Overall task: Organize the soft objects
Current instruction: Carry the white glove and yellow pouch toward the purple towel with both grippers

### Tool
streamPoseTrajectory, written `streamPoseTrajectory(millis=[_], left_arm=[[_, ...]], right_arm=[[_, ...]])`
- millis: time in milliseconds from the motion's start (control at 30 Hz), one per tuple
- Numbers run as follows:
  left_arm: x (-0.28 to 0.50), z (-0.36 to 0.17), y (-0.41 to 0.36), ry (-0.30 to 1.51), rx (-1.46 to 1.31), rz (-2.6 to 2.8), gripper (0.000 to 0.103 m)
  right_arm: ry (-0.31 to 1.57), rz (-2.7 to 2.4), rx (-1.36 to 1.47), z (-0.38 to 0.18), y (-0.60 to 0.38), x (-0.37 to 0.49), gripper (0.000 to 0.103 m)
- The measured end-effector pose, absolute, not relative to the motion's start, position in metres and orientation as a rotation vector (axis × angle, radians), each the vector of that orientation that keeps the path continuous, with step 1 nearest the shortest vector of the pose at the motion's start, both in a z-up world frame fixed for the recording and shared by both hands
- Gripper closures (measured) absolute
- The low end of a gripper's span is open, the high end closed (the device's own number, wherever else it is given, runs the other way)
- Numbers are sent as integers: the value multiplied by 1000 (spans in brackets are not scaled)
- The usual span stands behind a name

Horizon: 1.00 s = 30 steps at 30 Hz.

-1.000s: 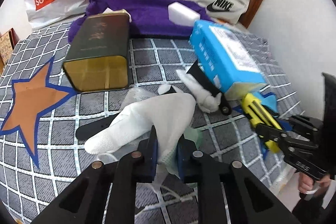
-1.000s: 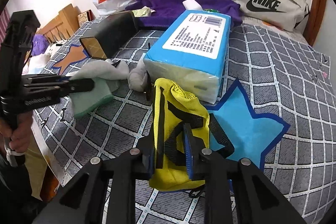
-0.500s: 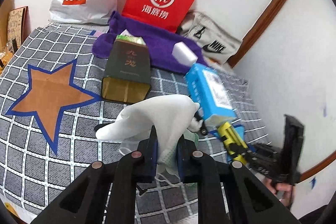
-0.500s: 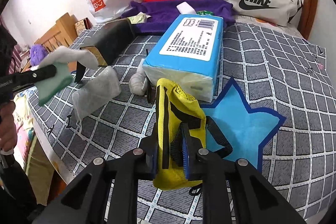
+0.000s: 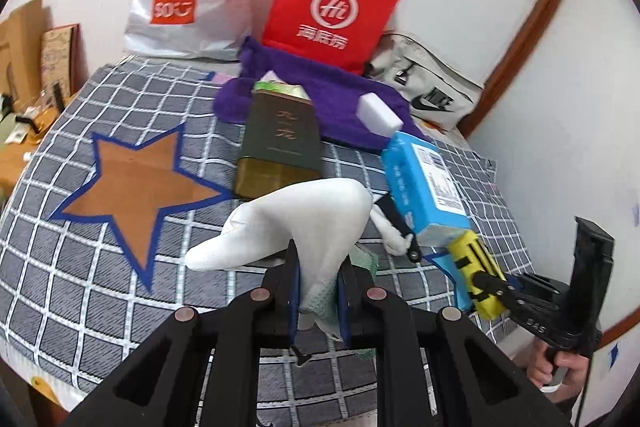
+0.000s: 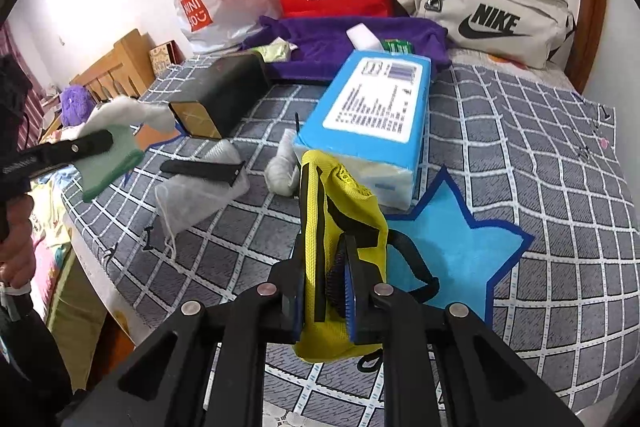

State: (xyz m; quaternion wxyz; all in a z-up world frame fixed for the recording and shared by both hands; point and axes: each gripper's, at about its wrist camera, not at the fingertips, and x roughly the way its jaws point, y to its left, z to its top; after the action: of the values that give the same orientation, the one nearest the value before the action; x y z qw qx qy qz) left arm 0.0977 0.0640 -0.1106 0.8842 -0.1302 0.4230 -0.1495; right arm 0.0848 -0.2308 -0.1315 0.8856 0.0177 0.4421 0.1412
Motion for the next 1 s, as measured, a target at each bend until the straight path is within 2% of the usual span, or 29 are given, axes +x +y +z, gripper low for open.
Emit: streamPoseTrajectory(millis=[1000], left_arm=[[130, -57, 75, 832, -290, -281, 88]], right_arm=[[786, 338, 77, -48, -232, 123, 88]])
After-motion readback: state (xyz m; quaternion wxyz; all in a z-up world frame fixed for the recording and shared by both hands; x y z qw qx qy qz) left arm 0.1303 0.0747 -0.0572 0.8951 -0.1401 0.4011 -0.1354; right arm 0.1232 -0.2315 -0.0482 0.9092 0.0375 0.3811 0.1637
